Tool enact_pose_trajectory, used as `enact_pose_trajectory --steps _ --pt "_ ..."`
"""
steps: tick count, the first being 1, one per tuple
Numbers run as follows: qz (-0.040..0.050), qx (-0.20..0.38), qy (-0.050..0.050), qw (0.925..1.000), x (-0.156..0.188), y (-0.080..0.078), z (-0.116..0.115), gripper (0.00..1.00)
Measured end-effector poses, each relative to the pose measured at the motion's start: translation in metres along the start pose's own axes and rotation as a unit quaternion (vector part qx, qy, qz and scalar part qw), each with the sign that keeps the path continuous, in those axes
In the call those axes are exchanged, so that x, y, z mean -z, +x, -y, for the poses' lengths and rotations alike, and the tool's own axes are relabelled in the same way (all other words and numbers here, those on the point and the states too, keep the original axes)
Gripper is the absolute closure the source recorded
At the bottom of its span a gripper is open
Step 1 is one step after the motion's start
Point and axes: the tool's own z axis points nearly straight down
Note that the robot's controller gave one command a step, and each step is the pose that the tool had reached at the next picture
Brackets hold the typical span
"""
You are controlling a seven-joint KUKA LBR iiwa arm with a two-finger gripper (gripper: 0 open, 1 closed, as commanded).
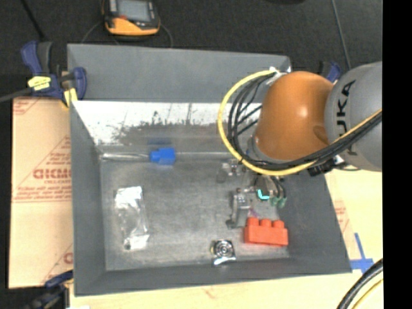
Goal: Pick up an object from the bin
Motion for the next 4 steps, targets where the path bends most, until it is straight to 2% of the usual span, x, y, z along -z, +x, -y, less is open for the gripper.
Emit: enact_pose_trajectory --steps 1,2,3,4 --pt "0.0014 0.007 0.002 1.0 -0.012 0.04 0.1 0.0" --pt "0.0002 -0.086 0.0 0.9963 -0.117 0.04 0.159 0.0" --pt "0.0034 -0.084 0.0 0.9964 -0.114 0.038 0.158 1.0" --pt "0.0082 -0.088 0.001 0.9961 -0.037 0.014 0.166 1.0"
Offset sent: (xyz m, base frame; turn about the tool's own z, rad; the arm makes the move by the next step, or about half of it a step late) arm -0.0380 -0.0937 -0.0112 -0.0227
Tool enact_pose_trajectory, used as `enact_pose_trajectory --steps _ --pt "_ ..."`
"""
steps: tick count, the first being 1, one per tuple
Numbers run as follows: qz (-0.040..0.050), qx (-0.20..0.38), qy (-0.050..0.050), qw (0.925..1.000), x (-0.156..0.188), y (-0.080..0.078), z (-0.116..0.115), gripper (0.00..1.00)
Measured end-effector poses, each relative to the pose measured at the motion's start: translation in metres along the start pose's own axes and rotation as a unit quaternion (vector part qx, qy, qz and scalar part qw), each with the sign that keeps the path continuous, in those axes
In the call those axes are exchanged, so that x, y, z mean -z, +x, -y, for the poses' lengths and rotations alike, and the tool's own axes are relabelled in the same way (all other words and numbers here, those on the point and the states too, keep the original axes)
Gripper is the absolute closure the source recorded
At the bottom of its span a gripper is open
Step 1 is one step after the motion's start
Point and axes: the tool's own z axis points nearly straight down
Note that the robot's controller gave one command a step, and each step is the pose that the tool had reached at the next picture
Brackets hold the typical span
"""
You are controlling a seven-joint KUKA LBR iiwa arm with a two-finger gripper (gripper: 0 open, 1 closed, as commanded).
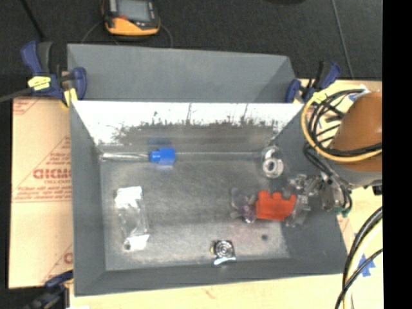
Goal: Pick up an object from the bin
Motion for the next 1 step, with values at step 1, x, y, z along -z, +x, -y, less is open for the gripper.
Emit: enact_pose_trajectory --steps 1 --pt "0.0003 0.003 0.0 1.0 0.0772 -0.0128 -0.0096 1.0"
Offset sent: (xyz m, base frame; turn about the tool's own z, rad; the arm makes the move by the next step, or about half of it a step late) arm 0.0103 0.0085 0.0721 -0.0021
